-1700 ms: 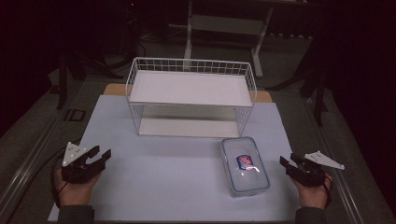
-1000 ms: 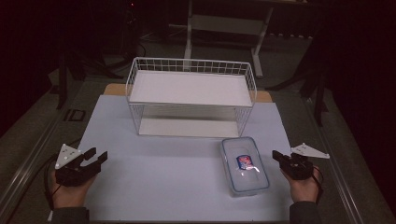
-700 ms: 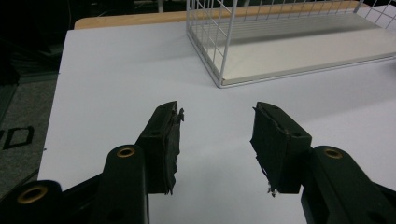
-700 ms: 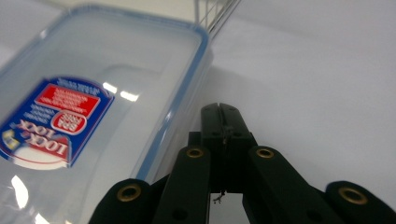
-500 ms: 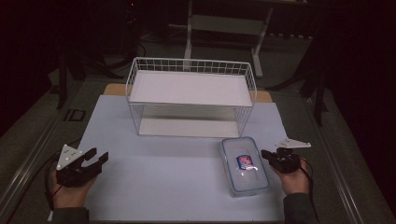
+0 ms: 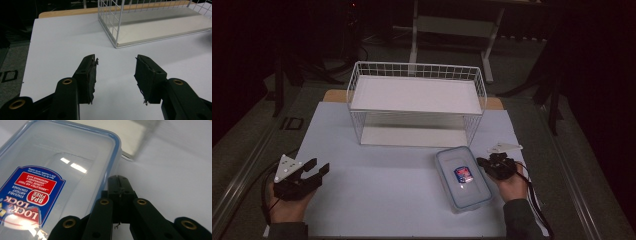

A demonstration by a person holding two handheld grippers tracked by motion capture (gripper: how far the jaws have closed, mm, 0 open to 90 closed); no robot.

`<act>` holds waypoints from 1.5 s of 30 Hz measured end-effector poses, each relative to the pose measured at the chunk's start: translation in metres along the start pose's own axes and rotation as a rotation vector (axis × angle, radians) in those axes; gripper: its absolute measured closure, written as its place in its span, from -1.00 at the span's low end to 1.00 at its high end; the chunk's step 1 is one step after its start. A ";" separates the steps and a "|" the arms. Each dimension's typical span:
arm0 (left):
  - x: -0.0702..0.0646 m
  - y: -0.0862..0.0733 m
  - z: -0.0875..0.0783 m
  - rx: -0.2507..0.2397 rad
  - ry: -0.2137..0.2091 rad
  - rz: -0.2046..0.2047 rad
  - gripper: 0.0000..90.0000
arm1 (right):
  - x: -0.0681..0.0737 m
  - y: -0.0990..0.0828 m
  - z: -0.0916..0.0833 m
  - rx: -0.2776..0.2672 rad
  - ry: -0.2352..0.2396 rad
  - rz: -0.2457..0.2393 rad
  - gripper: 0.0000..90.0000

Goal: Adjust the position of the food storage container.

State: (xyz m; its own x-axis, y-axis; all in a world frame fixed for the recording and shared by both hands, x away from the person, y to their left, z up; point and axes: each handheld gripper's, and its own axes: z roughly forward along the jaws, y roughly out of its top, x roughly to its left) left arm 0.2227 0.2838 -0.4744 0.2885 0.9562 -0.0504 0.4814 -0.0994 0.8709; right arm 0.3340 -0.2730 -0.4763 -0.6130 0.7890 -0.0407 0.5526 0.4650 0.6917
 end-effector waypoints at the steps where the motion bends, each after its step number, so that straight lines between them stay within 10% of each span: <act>1: 0.000 0.000 0.000 0.000 0.000 -0.001 0.13 | 0.005 0.005 0.004 0.002 0.011 -0.015 1.00; 10: 0.001 0.000 0.000 -0.002 -0.002 -0.002 0.13 | 0.033 0.025 0.020 0.008 0.074 -0.087 1.00; 15: 0.002 -0.001 -0.002 -0.008 0.000 -0.007 0.13 | 0.029 0.022 -0.001 -0.040 0.093 -0.071 0.99; 25: -0.001 -0.001 -0.002 -0.010 0.001 -0.003 0.12 | 0.038 -0.001 -0.050 -0.078 0.153 -0.113 0.99; 45: -0.003 -0.001 -0.002 -0.010 0.000 0.007 0.12 | 0.064 -0.075 -0.067 0.032 0.261 -0.119 0.99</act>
State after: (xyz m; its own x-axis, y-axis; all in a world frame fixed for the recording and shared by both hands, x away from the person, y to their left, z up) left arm 0.2204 0.2818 -0.4741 0.2917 0.9555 -0.0440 0.4710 -0.1035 0.8760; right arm 0.2159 -0.2843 -0.4822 -0.7970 0.5999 0.0698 0.4830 0.5638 0.6700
